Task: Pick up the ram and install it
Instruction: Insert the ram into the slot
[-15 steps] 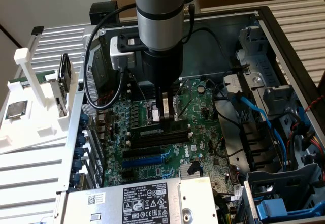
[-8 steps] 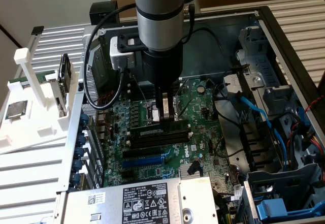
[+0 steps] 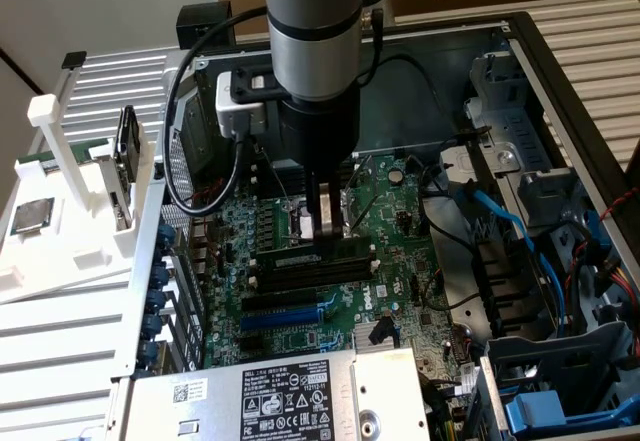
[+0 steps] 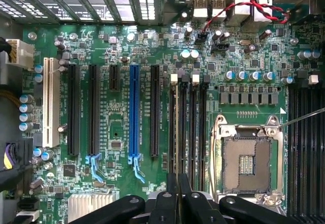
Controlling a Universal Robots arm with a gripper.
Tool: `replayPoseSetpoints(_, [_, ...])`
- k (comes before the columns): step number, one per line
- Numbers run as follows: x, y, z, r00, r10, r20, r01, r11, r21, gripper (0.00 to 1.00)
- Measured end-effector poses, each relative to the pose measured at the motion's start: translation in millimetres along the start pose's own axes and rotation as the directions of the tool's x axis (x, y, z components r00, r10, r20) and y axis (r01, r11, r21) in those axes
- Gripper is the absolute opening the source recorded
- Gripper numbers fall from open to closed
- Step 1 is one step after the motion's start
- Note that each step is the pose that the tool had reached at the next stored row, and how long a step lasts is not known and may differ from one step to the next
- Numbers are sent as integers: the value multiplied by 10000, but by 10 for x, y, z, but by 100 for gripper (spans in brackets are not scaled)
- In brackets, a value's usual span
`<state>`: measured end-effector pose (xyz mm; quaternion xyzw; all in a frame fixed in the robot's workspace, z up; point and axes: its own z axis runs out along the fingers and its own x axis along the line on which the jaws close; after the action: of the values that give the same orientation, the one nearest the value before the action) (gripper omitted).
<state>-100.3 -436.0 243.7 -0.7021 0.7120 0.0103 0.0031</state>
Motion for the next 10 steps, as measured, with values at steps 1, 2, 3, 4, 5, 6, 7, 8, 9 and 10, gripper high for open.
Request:
replayPoseSetpoints(1, [1, 1, 0, 10000, 27, 1, -27, 10000, 1, 13])
replayPoseSetpoints(2, [4, 1, 0, 10000, 68, 1, -68, 10000, 2, 13])
replayPoseSetpoints(3, [6, 2, 0, 10000, 86, 1, -86, 10000, 2, 13])
replayPoseSetpoints(4, [7, 3, 0, 9999, 101, 1, -101, 9999, 2, 13])
replayPoseSetpoints(5, [11, 7, 0, 9999, 111, 2, -111, 9999, 2, 13])
replayPoseSetpoints(6, [12, 10, 0, 9999, 114, 2, -114, 9999, 2, 13])
replayPoseSetpoints(7, [13, 13, 0, 9999, 116, 2, -116, 9999, 3, 13])
replayPoseSetpoints(8, [14, 18, 1, 9999, 119, 2, -119, 9999, 3, 13])
replayPoseSetpoints(9, [14, 18, 1, 9999, 120, 1, -120, 9999, 2, 13])
replayPoseSetpoints(10, [14, 18, 1, 9999, 123, 2, -123, 9999, 3, 13])
